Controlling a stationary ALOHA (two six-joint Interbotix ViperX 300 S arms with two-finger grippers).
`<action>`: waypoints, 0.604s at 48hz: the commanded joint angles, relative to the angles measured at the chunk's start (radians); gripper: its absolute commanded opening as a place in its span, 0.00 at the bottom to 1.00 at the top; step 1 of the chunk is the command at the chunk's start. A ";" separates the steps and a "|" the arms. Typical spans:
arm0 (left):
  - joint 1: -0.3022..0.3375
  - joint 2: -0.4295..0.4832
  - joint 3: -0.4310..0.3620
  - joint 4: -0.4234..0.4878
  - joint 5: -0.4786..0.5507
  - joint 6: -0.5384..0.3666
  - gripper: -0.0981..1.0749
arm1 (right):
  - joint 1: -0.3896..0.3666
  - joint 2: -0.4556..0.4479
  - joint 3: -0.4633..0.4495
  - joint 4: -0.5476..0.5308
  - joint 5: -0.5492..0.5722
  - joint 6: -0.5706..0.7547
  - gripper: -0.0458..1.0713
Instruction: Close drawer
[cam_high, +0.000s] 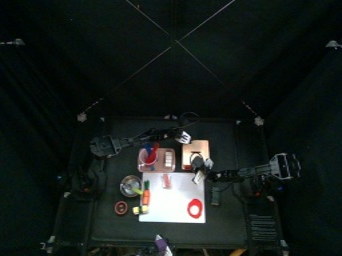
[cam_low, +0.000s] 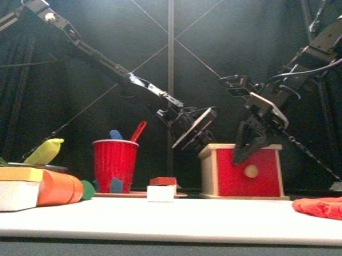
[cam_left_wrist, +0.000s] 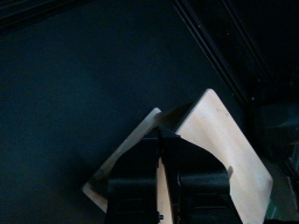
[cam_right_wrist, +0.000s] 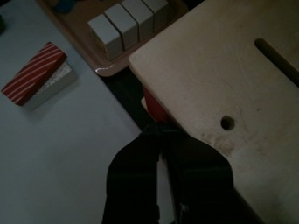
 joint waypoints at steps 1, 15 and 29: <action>0.002 -0.055 -0.011 0.018 -0.012 0.005 0.41 | 0.005 -0.020 -0.063 -0.003 0.000 0.002 0.30; -0.003 -0.133 0.020 0.124 -0.114 0.011 0.41 | 0.077 -0.074 -0.091 -0.017 0.006 0.003 0.30; -0.006 -0.244 0.166 0.239 -0.256 0.011 0.41 | 0.114 -0.135 -0.072 -0.012 0.008 0.005 0.30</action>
